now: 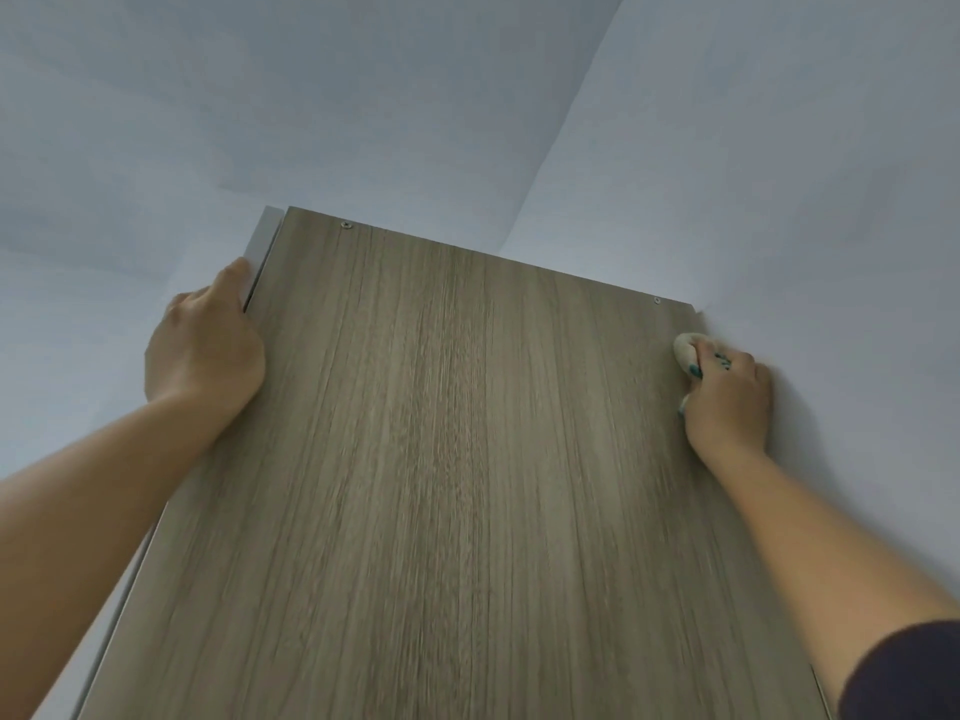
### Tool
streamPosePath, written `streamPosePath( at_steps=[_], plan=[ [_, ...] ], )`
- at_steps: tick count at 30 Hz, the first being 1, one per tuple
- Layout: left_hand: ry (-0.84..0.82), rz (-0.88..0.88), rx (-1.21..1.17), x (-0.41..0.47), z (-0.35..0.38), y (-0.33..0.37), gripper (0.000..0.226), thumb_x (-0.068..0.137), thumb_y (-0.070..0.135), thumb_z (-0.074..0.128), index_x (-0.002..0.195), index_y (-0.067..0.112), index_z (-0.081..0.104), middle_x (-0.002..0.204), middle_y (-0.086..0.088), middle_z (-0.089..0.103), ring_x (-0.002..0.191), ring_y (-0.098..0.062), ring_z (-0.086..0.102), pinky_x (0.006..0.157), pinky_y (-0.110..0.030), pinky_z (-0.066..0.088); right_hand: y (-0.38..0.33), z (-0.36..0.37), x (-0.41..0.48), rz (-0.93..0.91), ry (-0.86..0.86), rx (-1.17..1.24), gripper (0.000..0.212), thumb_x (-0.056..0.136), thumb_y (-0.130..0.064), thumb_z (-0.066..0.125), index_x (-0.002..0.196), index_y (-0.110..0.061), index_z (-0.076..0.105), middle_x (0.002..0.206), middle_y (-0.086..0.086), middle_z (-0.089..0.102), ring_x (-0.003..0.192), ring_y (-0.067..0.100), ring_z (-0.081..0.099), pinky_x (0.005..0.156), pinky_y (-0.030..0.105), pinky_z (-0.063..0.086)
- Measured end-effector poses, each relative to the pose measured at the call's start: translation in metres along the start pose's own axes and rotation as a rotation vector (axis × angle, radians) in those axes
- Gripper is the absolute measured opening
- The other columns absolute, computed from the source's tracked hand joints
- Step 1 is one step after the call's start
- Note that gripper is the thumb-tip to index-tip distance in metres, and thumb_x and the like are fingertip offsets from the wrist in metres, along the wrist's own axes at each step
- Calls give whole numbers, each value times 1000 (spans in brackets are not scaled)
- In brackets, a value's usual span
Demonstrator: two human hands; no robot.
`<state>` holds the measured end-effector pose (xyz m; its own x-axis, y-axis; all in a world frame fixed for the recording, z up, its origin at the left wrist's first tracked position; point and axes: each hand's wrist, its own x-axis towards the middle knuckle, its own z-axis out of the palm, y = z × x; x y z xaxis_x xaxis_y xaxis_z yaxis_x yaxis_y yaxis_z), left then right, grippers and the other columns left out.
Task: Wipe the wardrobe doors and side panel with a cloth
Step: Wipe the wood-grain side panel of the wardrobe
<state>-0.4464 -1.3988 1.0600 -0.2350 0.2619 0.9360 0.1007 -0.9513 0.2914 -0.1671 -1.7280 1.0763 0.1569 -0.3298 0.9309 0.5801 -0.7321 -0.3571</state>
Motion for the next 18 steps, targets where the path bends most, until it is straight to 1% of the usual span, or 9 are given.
streamPosePath(
  at_steps=[2,4,7,9,10,12,13,15,18],
  plan=[
    [-5,-1,-25,-2,-2,1,49,95,0,30,139,19,39,112,-20,57,112,-37,47,85,-46,39,-4,-2,-4,34,-12,6,57,87,-8,61,142,-9,44,140,23,40,123,41,36,106,43,29],
    [-13,13,-51,-2,-3,-1,48,95,0,29,138,18,41,113,-19,57,109,-36,47,84,-43,39,-9,-4,-8,85,-11,36,52,91,-9,56,141,-9,45,139,24,40,123,41,35,106,43,29],
    [-17,13,-109,2,-2,-6,44,94,0,29,132,18,44,106,-15,57,93,-30,47,76,-37,36,-25,-7,-16,171,17,107,45,93,-8,50,138,-10,49,136,25,42,123,41,36,104,41,28],
    [-23,-1,-115,4,-1,-9,38,93,1,28,124,17,44,97,-12,56,86,-30,46,71,-37,36,-42,-11,-22,203,24,147,42,94,-8,47,136,-12,51,136,23,41,124,39,35,101,42,32],
    [-29,-4,-106,4,-2,-11,32,92,1,28,116,15,43,92,-12,56,82,-31,47,68,-38,36,-52,-12,-26,205,26,163,41,95,-8,46,135,-13,51,135,21,42,124,37,36,99,43,35],
    [-42,-12,-99,5,-2,-14,22,94,2,28,107,12,41,86,-14,56,77,-33,47,63,-39,35,-75,-12,-33,173,39,208,40,95,-9,45,134,-14,52,133,18,43,123,34,38,97,43,38],
    [-50,-18,-102,6,-2,-15,21,95,4,27,109,12,42,86,-14,56,77,-33,48,63,-40,36,-87,-11,-36,148,53,236,41,95,-9,46,134,-15,53,132,17,44,122,33,39,97,43,39],
    [-63,-31,-111,7,-2,-17,27,99,10,26,119,15,43,90,-13,57,82,-32,49,66,-41,39,-115,-9,-42,75,79,270,41,94,-9,47,134,-15,54,129,16,46,119,32,40,96,42,41],
    [-83,-42,-138,7,-5,-17,33,102,15,25,131,17,41,104,-17,60,90,-33,49,74,-43,42,-163,-9,-56,-77,93,327,41,94,-9,49,133,-17,55,128,14,49,118,30,42,97,40,40]
  ],
)
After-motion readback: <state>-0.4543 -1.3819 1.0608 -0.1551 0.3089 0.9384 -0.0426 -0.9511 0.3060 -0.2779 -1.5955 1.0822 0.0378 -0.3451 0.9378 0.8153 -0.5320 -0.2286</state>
